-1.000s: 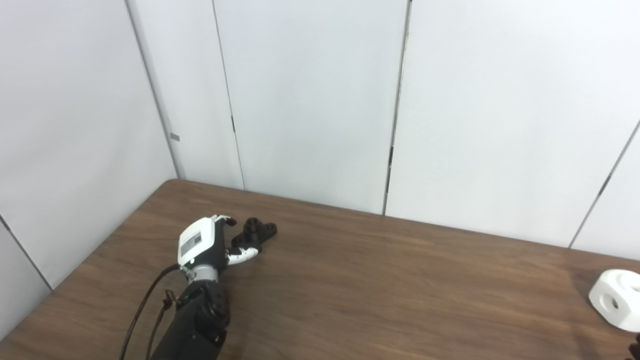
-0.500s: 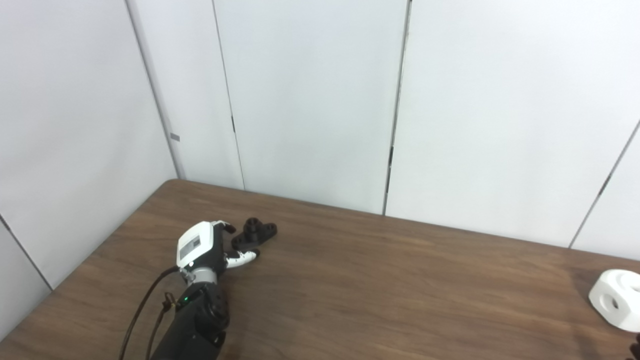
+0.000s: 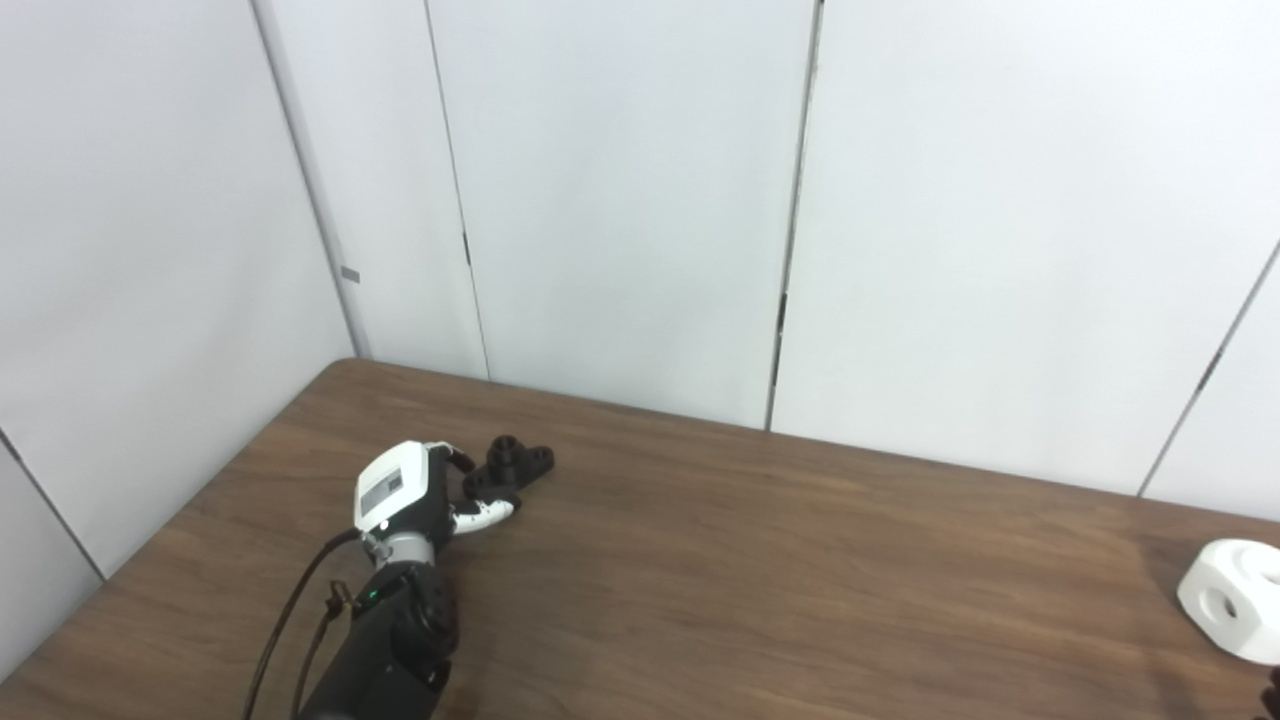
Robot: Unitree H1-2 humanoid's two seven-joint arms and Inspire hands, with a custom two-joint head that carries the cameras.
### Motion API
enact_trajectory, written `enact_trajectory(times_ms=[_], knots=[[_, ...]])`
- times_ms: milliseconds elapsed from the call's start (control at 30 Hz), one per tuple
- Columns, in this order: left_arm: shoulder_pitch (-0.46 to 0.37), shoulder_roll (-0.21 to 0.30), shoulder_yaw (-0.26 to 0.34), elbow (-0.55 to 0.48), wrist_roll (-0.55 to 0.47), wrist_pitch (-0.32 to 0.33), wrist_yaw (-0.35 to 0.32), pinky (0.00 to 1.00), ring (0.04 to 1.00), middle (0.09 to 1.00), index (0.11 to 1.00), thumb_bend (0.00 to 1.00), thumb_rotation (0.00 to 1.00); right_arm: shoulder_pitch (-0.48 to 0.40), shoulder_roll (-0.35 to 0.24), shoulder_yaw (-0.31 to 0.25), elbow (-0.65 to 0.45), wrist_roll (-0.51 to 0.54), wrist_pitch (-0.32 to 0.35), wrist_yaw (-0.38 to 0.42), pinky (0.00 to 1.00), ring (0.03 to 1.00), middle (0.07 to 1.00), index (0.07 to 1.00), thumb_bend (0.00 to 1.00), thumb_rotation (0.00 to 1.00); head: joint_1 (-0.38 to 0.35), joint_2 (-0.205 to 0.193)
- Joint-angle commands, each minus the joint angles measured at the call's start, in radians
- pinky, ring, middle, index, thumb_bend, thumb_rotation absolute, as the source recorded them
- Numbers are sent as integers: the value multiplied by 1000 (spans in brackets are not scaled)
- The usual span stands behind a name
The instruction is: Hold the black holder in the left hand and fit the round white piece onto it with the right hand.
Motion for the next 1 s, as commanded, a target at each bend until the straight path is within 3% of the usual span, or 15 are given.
enact_trajectory(times_ms=[0,233,433,500,533,733,967], knots=[[-31,24,-5,-9,0,1,4,895,936,871,664,797,285,84,48,17,86,7,9,-1,1000,1000,979,984,658,891,-1,2],[-33,28,-15,-2,7,3,-2,890,934,869,660,780,292,84,48,18,87,10,3,1,1000,1000,979,984,625,896,-6,3],[-32,21,-16,15,-14,-25,43,885,924,859,604,775,176,78,45,18,100,9,-5,5,1000,1000,986,986,614,895,-3,-4],[-31,18,-12,22,-31,-39,57,894,929,859,514,576,88,75,45,18,104,11,-4,6,1000,1000,982,985,630,887,-2,-5],[-30,17,-12,25,-36,-43,61,894,930,857,502,549,74,73,46,17,106,13,-5,6,1000,1000,980,984,634,886,-3,-6],[-29,21,-15,35,-66,-62,73,882,905,822,488,518,44,70,50,10,109,23,-12,6,1000,999,976,979,572,869,0,-4],[-24,27,-24,32,-76,-67,75,863,887,805,488,517,41,71,51,7,111,21,-17,5,1000,986,973,973,569,852,0,1]])
